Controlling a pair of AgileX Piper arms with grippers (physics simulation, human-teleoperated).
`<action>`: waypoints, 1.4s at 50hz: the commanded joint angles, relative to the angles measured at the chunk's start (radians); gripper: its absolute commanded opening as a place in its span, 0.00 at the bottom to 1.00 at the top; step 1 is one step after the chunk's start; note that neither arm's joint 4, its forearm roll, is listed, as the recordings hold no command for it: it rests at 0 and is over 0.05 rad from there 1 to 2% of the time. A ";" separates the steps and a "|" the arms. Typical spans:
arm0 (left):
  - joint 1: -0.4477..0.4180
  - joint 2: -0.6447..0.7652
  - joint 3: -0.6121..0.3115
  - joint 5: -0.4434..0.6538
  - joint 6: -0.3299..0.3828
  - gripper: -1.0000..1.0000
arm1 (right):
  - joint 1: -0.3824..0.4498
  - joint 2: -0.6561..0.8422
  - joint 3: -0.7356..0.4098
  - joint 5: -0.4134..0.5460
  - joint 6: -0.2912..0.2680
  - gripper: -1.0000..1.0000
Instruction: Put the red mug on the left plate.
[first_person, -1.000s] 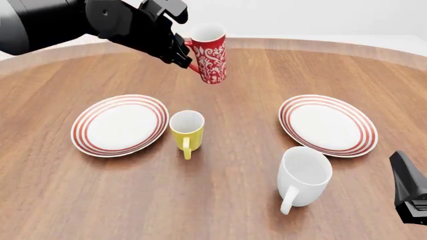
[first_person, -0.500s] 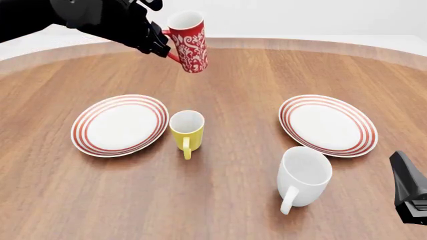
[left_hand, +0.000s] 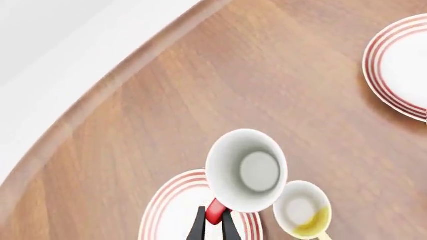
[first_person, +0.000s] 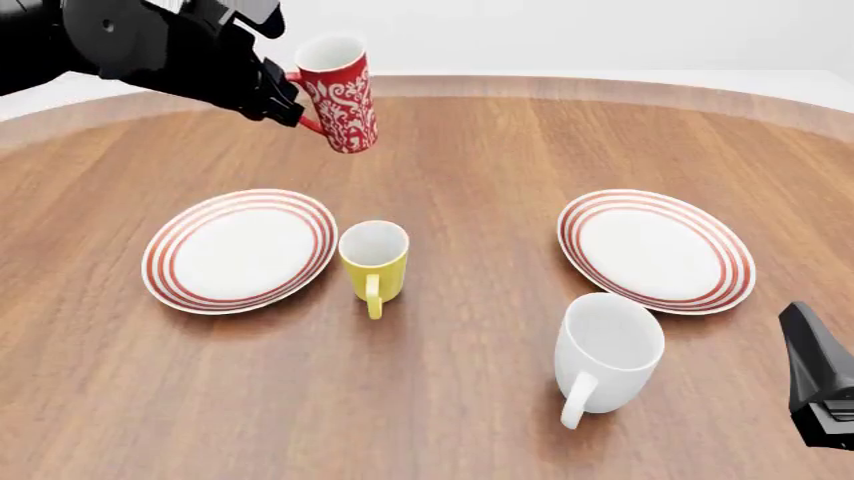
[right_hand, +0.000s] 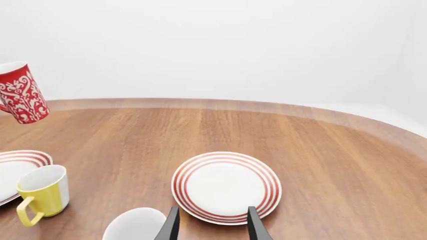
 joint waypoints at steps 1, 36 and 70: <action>0.043 -0.030 0.035 -0.002 0.012 0.00 | 0.000 0.000 0.000 0.000 0.000 1.00; 0.165 -0.112 0.275 -0.138 -0.036 0.00 | 0.000 0.000 0.000 0.000 0.000 1.00; 0.266 -0.110 0.457 -0.289 -0.097 0.00 | 0.000 0.000 0.000 0.000 0.000 1.00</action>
